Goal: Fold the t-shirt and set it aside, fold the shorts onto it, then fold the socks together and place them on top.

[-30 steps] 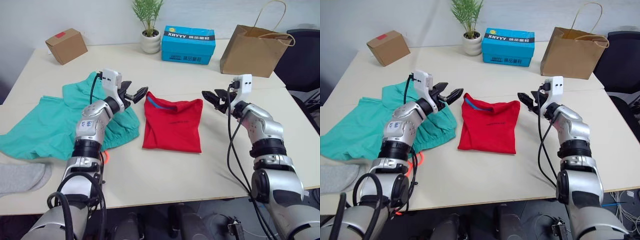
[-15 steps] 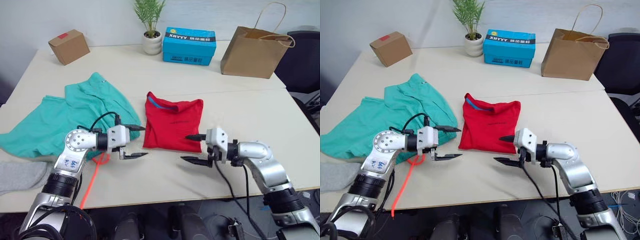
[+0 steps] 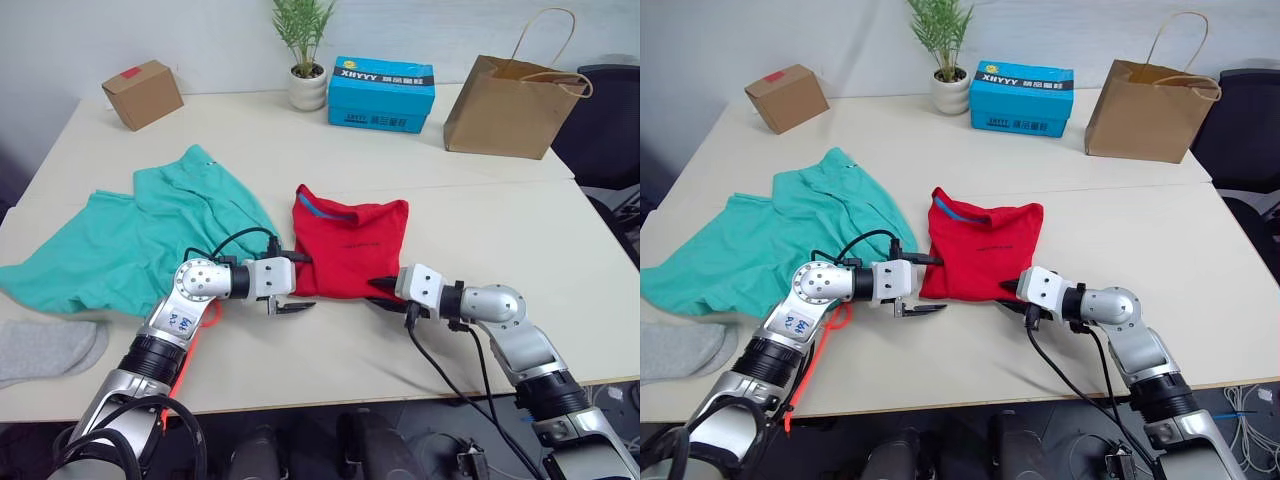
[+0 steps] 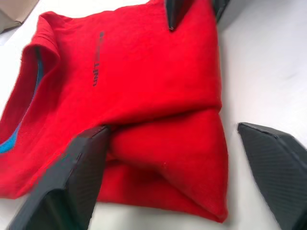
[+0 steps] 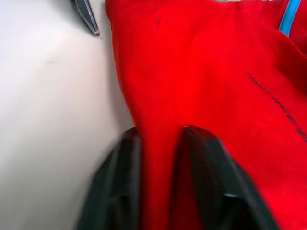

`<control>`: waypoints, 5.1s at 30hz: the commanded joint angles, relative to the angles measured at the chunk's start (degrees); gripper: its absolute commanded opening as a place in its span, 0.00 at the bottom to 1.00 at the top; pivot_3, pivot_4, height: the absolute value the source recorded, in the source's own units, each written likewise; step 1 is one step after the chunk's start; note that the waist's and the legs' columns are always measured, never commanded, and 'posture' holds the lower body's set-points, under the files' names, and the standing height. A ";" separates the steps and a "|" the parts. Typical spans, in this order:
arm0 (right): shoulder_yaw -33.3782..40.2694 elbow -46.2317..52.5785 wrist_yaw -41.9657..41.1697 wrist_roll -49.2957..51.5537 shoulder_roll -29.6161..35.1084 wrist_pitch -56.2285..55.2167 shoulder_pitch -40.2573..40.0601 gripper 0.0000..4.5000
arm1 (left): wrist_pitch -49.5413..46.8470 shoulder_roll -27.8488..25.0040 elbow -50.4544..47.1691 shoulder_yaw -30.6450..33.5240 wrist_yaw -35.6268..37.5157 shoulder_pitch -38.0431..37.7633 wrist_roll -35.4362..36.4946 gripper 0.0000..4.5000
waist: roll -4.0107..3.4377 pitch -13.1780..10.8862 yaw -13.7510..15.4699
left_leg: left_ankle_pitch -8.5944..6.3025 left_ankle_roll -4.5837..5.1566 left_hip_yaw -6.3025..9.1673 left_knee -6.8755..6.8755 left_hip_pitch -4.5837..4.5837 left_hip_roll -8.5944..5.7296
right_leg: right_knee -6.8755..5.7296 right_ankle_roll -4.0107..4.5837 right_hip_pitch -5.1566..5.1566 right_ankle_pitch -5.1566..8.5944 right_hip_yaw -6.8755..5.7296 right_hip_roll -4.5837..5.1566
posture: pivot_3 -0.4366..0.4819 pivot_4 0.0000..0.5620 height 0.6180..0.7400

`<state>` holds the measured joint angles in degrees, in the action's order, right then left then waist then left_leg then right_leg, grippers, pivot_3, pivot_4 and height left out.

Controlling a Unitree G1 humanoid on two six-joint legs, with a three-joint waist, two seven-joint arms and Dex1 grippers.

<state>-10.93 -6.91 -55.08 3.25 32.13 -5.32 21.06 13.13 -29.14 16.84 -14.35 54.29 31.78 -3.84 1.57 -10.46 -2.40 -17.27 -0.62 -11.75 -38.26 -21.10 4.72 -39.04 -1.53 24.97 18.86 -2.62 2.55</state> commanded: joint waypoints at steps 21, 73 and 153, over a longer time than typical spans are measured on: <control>4.71 13.50 -4.43 8.23 7.11 -1.52 -14.87 0.00 | -15.14 -12.71 -22.25 9.31 2.34 -20.13 10.40 0.00 | 0.00 0.00 -0.62 | -0.01 -0.10 0.19 0.19 0.08 0.07 | 0.11 0.17 -0.12 0.10 -0.09 -0.02 | 0.48 0.27 1.00; 4.29 2.66 16.79 4.29 -6.28 7.64 -7.21 0.00 | -38.03 -7.03 -29.93 2.24 -5.69 -23.51 15.62 0.01 | 0.41 0.27 0.44 | -0.32 -0.13 0.26 0.22 0.73 0.11 | 0.28 0.24 -0.81 0.29 -0.11 -0.01 | 0.48 0.27 1.00; -0.89 12.79 -2.11 7.82 -2.47 1.05 -10.79 0.00 | 3.20 16.82 31.96 7.46 -15.54 22.20 8.47 0.01 | 0.51 0.56 0.69 | -0.13 -0.44 0.21 1.02 0.73 0.10 | 0.69 0.42 -0.62 0.40 -0.22 -0.12 | 0.48 0.27 1.00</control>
<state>-12.91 2.91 -56.69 9.22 29.24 -3.87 10.79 10.50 -12.89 48.45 -9.52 38.70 52.34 2.50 2.08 -9.90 -1.71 -17.40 -1.07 -11.54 -37.21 -20.38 4.82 -38.34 -1.11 24.37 19.27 -2.85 2.44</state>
